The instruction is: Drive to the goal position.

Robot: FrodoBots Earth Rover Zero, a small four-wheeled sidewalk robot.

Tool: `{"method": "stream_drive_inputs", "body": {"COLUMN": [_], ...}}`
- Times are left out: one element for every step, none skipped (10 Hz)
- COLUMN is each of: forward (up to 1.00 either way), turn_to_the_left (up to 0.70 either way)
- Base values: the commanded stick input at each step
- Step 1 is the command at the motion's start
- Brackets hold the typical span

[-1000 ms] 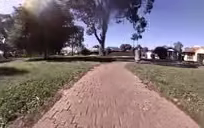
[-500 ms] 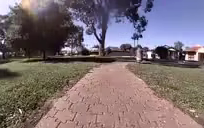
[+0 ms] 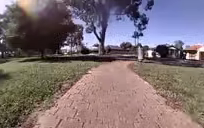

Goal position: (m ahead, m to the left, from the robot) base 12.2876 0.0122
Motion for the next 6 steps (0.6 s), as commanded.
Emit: {"method": "stream_drive_inputs", "body": {"forward": [0.70,0.70,0.70,0.70,0.70,0.70], "turn_to_the_left": [0.00,0.00,0.00,0.00,0.00,0.00]}}
